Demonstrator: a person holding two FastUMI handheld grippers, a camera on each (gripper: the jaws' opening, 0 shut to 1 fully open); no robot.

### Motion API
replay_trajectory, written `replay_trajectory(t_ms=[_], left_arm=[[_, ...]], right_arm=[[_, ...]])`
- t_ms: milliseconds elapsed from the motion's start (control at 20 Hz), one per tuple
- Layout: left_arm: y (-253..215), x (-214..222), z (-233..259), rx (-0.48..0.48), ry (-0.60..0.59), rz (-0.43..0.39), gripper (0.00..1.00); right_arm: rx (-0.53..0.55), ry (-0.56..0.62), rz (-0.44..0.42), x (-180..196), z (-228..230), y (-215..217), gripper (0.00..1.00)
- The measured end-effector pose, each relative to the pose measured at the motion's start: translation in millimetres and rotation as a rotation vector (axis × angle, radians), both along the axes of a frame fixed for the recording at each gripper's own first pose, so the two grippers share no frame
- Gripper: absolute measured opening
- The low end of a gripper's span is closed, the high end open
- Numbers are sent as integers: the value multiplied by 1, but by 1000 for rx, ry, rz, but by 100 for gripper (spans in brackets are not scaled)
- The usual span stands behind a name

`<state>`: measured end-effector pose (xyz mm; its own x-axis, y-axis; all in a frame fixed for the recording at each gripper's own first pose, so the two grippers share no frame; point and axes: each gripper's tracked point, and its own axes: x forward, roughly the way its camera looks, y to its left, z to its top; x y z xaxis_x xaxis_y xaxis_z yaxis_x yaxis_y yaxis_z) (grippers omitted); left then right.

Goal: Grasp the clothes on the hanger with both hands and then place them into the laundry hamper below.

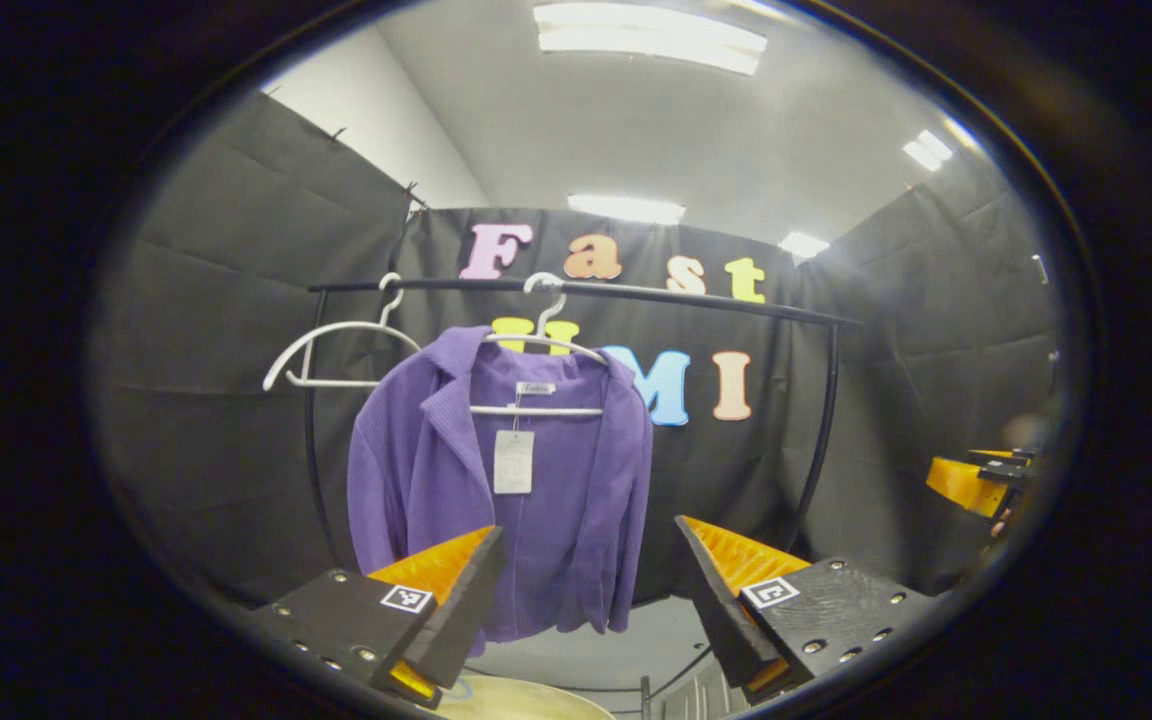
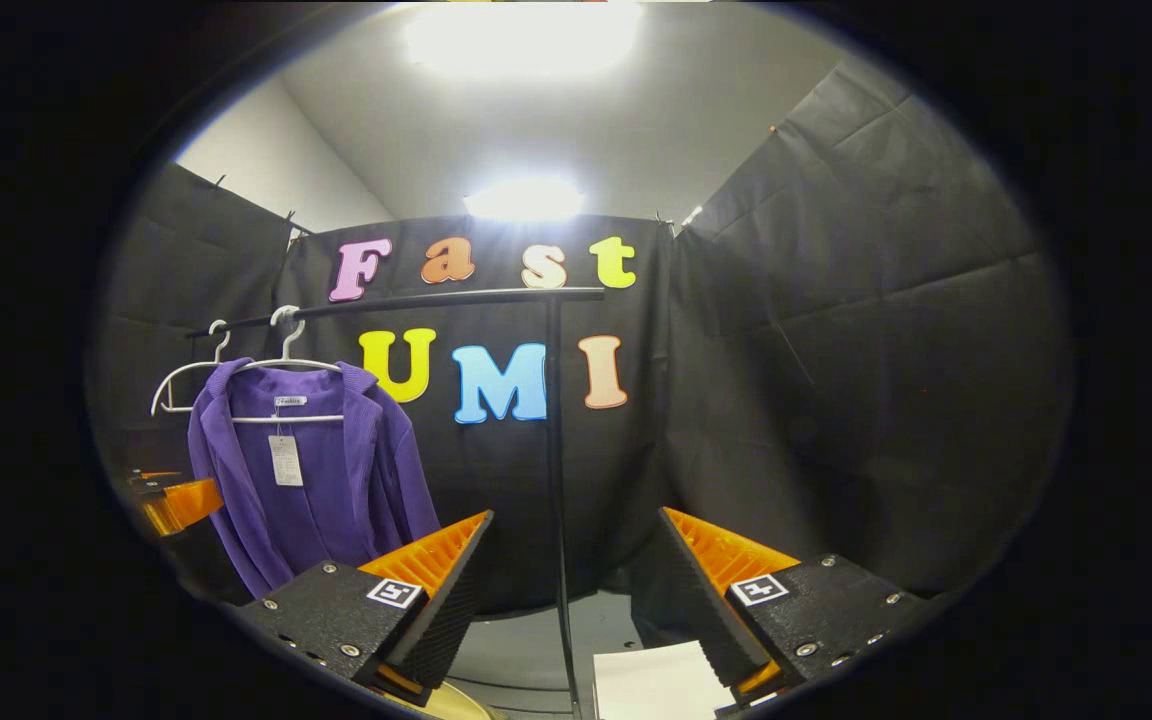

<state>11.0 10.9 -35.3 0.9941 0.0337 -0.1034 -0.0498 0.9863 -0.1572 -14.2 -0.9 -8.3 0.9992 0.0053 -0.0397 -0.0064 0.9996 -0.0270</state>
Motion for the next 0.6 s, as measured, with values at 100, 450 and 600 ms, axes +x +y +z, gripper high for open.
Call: replay_trajectory(t_ms=[100,450,600], left_arm=[[5,0,-7,-35,19,24,100],[39,-14,-22,-39,57,135,96],[62,-27,-18,-21,43,196,100]], right_arm=[[-11,17,-3,-3,-4,-2,96],[2,46,29,0,-11,8,96],[0,52,87,8,-7,29,96]])
